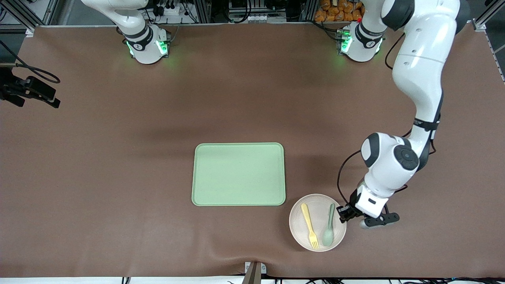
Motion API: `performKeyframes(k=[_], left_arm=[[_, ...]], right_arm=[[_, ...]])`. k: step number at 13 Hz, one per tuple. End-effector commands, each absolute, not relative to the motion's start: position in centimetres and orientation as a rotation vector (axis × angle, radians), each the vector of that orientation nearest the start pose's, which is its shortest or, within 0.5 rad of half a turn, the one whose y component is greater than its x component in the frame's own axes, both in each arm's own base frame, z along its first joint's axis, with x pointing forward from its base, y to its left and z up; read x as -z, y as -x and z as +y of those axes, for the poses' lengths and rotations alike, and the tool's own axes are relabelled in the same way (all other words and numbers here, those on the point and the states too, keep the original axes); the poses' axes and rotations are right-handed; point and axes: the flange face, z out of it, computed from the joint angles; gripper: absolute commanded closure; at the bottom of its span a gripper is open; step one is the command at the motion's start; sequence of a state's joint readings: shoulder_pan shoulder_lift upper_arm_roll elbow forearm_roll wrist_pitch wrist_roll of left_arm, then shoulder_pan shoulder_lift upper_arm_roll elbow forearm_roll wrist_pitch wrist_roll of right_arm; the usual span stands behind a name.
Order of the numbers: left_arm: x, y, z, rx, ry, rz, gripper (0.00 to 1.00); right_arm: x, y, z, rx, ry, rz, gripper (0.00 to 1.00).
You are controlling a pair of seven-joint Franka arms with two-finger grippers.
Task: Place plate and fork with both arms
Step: 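Carry the plate with the left gripper onto the green tray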
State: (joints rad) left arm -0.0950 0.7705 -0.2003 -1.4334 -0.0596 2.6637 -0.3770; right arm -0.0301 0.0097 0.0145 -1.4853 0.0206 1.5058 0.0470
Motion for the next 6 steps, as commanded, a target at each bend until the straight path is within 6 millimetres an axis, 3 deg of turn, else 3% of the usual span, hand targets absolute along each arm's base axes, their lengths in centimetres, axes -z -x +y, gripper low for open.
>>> performKeyframes(k=[1, 6], left_arm=[[-33.2, -71.7, -19.2, 0.655, 3.409, -0.424, 1.00], [-33.9, -69.9, -25.4, 0.602, 3.459, -0.518, 1.00]], right_arm=[[-65.7, -54.9, -0.8, 0.021, 3.104, 0.103, 0.00], [-65.7, -54.9, -0.8, 0.018, 3.104, 0.103, 0.00]])
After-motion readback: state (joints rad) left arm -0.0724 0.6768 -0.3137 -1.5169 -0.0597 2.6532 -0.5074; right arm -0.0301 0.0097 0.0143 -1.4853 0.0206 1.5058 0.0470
